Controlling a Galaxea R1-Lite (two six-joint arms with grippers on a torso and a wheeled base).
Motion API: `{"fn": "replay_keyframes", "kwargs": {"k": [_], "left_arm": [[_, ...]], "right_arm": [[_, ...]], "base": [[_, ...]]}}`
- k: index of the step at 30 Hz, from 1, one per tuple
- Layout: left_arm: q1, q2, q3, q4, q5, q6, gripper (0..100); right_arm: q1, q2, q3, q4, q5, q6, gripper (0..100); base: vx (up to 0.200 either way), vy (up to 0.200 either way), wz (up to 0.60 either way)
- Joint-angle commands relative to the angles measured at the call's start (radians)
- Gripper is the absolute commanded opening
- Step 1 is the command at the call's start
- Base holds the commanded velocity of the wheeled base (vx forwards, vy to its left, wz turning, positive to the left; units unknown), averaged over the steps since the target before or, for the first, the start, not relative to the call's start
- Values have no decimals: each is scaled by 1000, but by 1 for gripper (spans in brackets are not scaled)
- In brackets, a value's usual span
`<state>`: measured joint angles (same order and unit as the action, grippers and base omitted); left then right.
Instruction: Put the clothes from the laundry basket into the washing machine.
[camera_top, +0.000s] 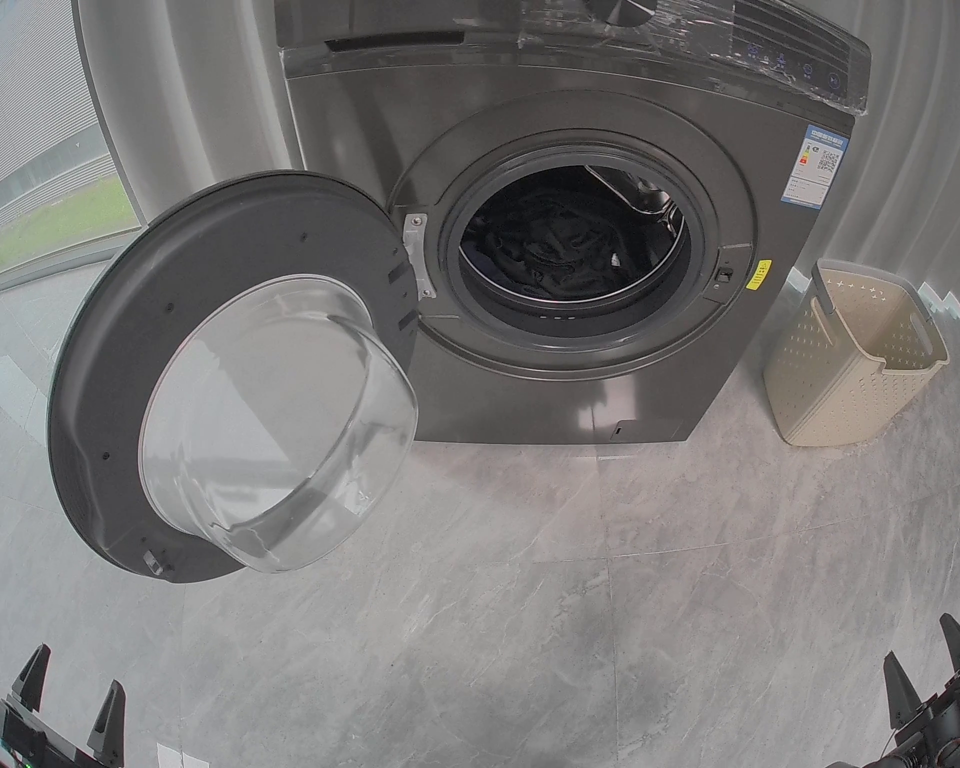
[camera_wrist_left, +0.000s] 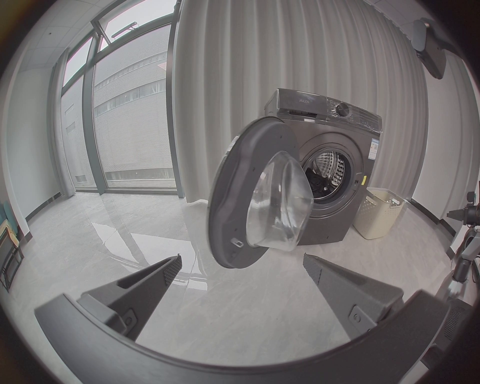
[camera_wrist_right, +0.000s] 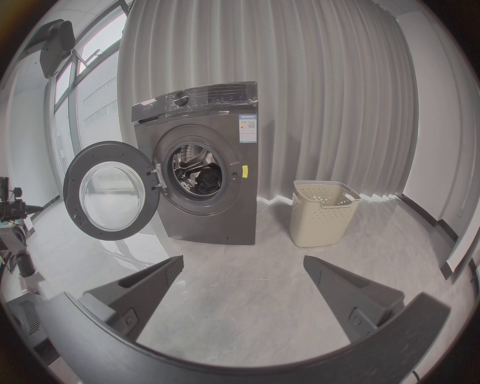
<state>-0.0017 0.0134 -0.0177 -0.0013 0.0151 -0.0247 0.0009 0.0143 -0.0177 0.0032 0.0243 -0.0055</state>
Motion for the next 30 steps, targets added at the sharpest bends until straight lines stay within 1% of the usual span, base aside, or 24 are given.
{"fn": "replay_keyframes", "kwargs": {"k": [1,10,13,14,15,16,18,20,21,22,24,25,27,28,30], "left_arm": [[0,-12,18,0,-1,2,100],[3,-12,18,0,-1,11,100],[3,-13,18,-3,-4,28,100],[5,-13,1,-19,-1,14,100],[9,5,-56,-46,-9,6,100],[8,36,-123,-55,-11,-3,100],[-20,155,-234,-57,-12,-34,100],[-77,269,-258,-68,-18,-54,100],[-95,310,-262,-72,-18,-57,100],[-139,392,-272,-95,-17,-58,100],[-181,488,-289,-164,-15,-60,100],[-189,539,-298,-206,-15,-58,100],[-182,651,-337,-275,-17,-58,100],[-181,675,-346,-287,-17,-58,100],[-179,789,-387,-341,-18,-58,100]], "right_arm": [[1,-14,16,0,0,-1,100],[1,-14,16,0,0,-1,100],[1,-14,16,0,0,-1,100],[1,-14,16,0,0,-1,100],[1,-14,16,0,0,-1,100],[1,-14,16,0,0,-1,100],[1,-14,16,0,0,-1,100],[1,-14,18,0,0,-1,100],[1,-14,18,0,0,1,100],[1,-14,16,0,0,1,100],[1,-14,18,0,0,1,100],[1,-14,18,0,0,1,100],[1,-14,16,0,0,1,100],[1,-14,18,0,0,1,100],[1,-14,18,0,0,1,100]], "base": [[0,0,0],[0,0,0],[0,0,0],[0,0,0],[0,0,0],[0,0,0],[0,0,0],[0,0,0],[0,0,0],[0,0,0],[0,0,0],[0,0,0],[0,0,0],[0,0,0],[0,0,0]]}}
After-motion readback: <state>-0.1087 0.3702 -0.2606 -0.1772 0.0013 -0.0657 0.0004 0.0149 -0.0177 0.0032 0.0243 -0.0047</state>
